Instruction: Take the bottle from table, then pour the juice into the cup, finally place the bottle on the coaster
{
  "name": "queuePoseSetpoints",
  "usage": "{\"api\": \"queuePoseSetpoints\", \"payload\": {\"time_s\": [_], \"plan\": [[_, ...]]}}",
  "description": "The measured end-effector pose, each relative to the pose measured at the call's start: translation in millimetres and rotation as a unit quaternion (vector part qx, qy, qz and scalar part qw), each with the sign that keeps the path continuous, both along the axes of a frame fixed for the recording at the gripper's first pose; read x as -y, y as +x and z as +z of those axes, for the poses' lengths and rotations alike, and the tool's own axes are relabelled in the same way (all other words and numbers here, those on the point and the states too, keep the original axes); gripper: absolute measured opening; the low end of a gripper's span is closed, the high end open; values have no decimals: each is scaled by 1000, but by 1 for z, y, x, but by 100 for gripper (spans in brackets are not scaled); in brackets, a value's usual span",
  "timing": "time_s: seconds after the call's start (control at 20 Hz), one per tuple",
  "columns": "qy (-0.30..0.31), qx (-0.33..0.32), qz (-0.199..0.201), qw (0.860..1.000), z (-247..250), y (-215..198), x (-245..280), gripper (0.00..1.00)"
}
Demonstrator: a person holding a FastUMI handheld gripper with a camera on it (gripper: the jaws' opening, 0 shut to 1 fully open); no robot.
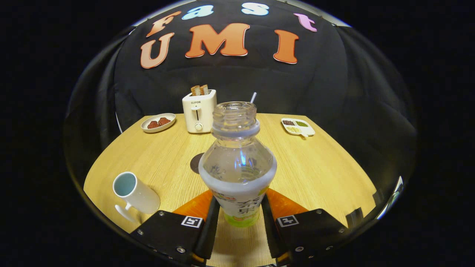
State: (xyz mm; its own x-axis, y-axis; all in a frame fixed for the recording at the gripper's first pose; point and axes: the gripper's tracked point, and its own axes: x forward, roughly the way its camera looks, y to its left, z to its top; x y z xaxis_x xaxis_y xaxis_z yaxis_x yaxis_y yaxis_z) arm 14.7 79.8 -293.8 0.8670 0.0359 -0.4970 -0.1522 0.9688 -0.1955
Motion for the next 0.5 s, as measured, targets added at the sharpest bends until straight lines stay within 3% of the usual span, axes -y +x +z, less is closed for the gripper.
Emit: {"api": "queuePoseSetpoints", "payload": {"time_s": [0.25,0.5], "plan": [[-84,2,33,996,22,-5,-24,58],[-197,28,75,977,38,-4,-49,57]]}}
